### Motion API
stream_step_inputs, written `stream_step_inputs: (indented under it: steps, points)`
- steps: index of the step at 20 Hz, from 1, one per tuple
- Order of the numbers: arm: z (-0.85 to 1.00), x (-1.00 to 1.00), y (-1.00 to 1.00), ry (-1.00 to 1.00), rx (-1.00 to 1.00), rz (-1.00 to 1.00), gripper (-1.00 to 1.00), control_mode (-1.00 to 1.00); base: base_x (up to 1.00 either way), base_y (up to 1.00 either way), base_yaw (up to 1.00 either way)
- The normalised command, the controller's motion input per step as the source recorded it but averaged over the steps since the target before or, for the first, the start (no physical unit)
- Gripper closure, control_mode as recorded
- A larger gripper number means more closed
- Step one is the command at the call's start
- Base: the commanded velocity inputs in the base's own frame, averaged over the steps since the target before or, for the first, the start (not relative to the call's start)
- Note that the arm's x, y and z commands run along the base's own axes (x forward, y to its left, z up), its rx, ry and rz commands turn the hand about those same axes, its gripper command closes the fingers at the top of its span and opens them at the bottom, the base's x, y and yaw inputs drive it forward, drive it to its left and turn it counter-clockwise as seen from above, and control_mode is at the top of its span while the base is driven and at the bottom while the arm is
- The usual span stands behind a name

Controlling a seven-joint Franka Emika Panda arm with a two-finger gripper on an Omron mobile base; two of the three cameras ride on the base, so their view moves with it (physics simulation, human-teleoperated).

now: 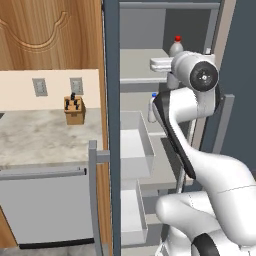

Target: Take the bottled waters from the counter and place them in the freezer to freeze. Close the freezer door after placing the bottles.

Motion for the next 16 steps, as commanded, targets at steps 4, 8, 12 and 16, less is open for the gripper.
stream_step_inputs:
  steps: [4,8,12,16]
  points:
    - [0.01,0.35,0.00,0.00,0.00,0.02,1.00,-1.00,0.00,0.00,0.00]
    - [0.00,0.32,-0.01,0.00,0.00,0.01,1.00,-1.00,0.00,0.00,0.00]
    - [0.00,0.31,0.00,0.00,0.00,0.01,1.00,-1.00,0.00,0.00,0.00]
    - [-0.02,0.40,0.00,0.00,0.00,0.02,1.00,-1.00,0.00,0.00,0.00]
